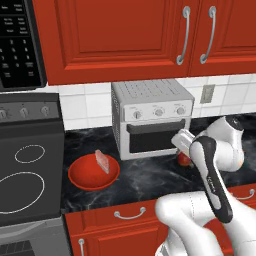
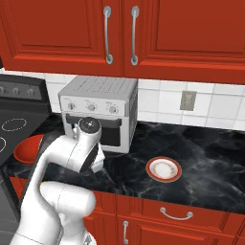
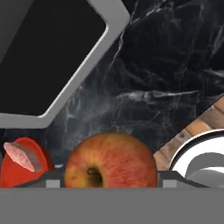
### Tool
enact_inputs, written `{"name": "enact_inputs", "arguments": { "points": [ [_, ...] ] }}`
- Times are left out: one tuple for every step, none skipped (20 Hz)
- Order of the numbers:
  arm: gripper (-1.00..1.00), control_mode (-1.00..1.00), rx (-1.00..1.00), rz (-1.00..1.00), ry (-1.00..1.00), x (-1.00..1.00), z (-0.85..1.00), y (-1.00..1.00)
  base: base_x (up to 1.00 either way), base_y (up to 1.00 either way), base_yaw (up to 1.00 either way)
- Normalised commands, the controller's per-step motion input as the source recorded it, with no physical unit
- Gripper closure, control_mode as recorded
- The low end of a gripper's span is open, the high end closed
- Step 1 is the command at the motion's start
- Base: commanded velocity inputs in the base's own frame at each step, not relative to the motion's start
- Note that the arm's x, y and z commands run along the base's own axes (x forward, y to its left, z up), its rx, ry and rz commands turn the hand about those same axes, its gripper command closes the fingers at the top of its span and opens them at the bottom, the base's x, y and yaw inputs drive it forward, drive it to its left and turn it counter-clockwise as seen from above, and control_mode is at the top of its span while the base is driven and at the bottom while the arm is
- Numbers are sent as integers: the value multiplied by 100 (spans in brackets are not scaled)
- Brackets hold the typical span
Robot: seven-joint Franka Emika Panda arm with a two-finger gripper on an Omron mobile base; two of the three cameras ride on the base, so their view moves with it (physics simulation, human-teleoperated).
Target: Remove the apple from the bowl and place it on the small plate. Then place the bowl with only the steak in the microwave, close the door, and press the start button to microwave the steak.
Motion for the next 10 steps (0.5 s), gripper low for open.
{"name": "enact_inputs", "arguments": {
  "points": [
    [100,-100,7,-20,23,0,0,-100,0,0,0],
    [100,-100,9,-21,21,0,0,-100,0,0,0],
    [100,-100,11,-21,18,0,-4,-100,0,0,0],
    [100,-100,10,-17,21,1,0,-100,0,0,0],
    [100,-100,10,-18,21,0,0,-100,0,0,0],
    [100,-100,11,-22,22,0,-1,-100,0,0,0],
    [100,-100,10,-25,20,0,-6,-100,0,0,0],
    [100,-100,9,-24,20,0,-1,-100,0,0,0],
    [100,-100,7,-24,23,2,-1,-100,0,0,0],
    [100,-100,6,-24,25,8,-2,-100,0,0,0]
  ]
}}
